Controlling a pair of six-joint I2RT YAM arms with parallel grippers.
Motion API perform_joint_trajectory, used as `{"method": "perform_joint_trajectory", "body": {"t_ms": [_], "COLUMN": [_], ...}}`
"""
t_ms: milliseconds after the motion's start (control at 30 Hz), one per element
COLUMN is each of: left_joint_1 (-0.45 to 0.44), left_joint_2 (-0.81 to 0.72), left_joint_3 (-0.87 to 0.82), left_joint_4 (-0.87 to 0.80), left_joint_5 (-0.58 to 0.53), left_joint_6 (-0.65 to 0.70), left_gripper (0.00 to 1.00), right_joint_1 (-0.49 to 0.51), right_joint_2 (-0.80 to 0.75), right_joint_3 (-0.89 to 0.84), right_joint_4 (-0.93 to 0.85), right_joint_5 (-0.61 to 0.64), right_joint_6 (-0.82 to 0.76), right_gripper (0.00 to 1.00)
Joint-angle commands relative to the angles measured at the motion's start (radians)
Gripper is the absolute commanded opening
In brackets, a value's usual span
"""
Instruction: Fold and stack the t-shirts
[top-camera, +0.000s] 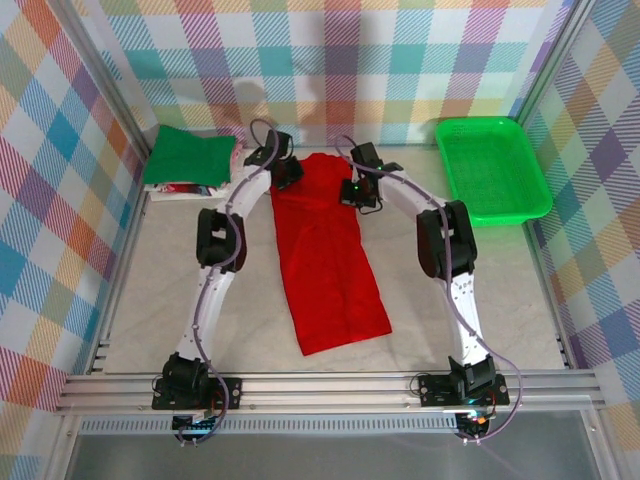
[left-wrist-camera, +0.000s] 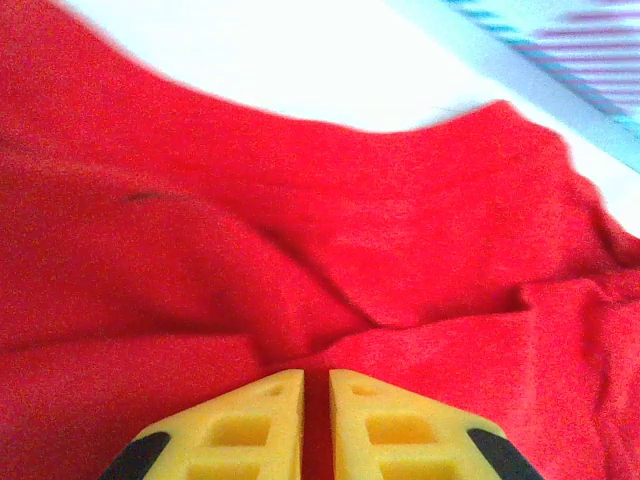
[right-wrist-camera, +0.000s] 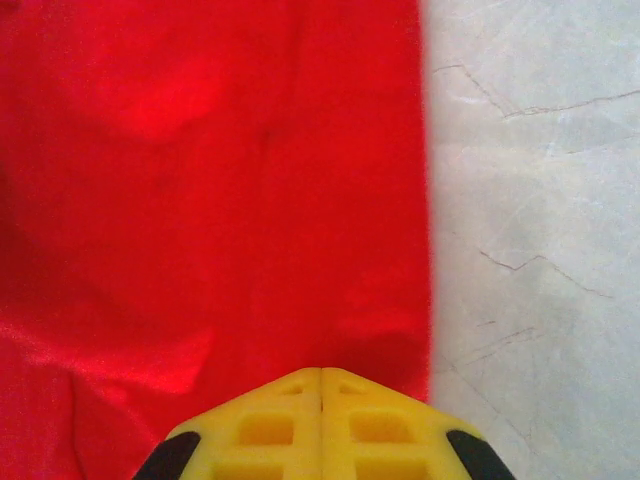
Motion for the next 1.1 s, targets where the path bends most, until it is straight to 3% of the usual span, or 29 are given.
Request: {"method": "perform_joint_trajectory", "body": {"t_ms": [0,200,300,400,467,567,633,800,900,1067], "left_joint_1": [-0.064,-0.078,-0.073,-0.067,-0.067,-0.067,-0.067,-0.067,-0.064,-0.062], "left_joint_2": [0.072,0.002,-0.06,-0.158,-0.252,-0.423,-0.543,-0.697,-0.686,-0.612], "left_joint_3": [0.129,0.112,0.11,0.064,-0.039,-0.331,-0.55,-0.893,-0.937,-0.871], "left_joint_4": [-0.082,-0.04,-0.051,-0.067,-0.042,0.069,0.172,0.293,0.285,0.24], "left_joint_5": [0.173,0.233,0.195,0.11,0.046,-0.05,-0.079,-0.094,-0.088,-0.069], "left_joint_6": [0.089,0.147,0.145,0.128,0.108,0.055,0.012,-0.057,-0.055,-0.023], "left_gripper": [0.16,0.18,0.29,0.32,0.33,0.37,0.38,0.37,0.34,0.3], "right_joint_1": [-0.028,-0.037,-0.041,-0.04,-0.04,-0.039,-0.039,-0.051,-0.065,-0.074], "right_joint_2": [-0.144,-0.302,-0.288,-0.207,-0.17,-0.096,-0.036,0.107,0.177,0.245], "right_joint_3": [-0.097,-0.289,-0.261,-0.152,-0.122,-0.042,0.029,0.207,0.286,0.362], "right_joint_4": [0.074,0.181,0.182,0.108,0.11,0.082,0.041,-0.055,-0.072,-0.107], "right_joint_5": [-0.001,0.061,0.004,-0.076,-0.115,-0.168,-0.195,-0.18,-0.217,-0.235], "right_joint_6": [0.06,0.063,0.016,-0.02,-0.039,-0.073,-0.095,-0.084,-0.041,0.006], "right_gripper": [0.05,0.06,0.06,0.06,0.05,0.04,0.04,0.04,0.04,0.03]}}
